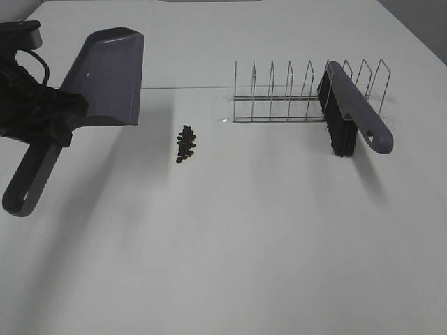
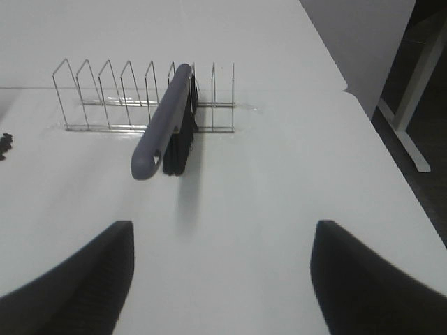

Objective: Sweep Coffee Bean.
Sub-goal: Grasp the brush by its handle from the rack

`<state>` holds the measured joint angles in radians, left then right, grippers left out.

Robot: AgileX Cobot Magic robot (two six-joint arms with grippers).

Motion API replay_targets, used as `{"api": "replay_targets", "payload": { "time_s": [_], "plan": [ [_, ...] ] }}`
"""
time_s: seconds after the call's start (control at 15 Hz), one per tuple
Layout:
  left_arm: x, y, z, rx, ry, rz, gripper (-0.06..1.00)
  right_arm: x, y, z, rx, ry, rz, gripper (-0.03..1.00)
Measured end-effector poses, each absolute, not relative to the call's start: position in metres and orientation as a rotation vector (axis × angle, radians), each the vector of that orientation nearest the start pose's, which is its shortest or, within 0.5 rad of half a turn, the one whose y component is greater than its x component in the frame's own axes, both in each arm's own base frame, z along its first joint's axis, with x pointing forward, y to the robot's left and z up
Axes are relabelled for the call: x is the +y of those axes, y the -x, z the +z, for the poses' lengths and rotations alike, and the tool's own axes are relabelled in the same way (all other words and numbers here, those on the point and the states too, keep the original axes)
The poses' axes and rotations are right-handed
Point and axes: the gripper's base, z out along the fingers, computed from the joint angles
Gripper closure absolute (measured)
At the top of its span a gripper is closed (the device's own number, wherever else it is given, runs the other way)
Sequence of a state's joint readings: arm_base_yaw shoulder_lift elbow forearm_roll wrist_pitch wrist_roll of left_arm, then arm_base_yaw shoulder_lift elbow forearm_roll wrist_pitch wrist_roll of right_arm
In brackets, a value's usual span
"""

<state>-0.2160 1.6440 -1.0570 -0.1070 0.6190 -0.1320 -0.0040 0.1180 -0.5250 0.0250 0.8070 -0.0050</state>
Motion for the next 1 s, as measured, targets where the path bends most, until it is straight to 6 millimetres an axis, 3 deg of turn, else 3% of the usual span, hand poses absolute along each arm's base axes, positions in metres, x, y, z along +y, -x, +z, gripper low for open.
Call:
{"api": "replay_targets", "payload": {
  "time_s": [0.4, 0.47, 0.53, 0.6, 1.0],
  "plan": [
    [-0.076, -0.317, 0.221, 2.734, -0.019, -0.213, 0.58, 0.007, -0.111, 0.326, 2.023, -0.051, 0.145, 0.29],
    [-0.076, -0.317, 0.221, 2.735, -0.019, -0.212, 0.58, 0.007, -0.130, 0.332, 2.068, -0.032, 0.134, 0.29],
    [-0.075, -0.316, 0.221, 2.738, -0.019, -0.212, 0.58, 0.007, -0.171, 0.339, 2.147, 0.007, 0.113, 0.29],
    [-0.075, -0.316, 0.221, 2.738, -0.019, -0.212, 0.58, 0.007, -0.180, 0.341, 2.164, 0.014, 0.110, 0.29],
    [-0.075, -0.316, 0.221, 2.739, -0.020, -0.212, 0.58, 0.009, -0.306, 0.341, 2.464, 0.066, 0.133, 0.29]
  ]
}}
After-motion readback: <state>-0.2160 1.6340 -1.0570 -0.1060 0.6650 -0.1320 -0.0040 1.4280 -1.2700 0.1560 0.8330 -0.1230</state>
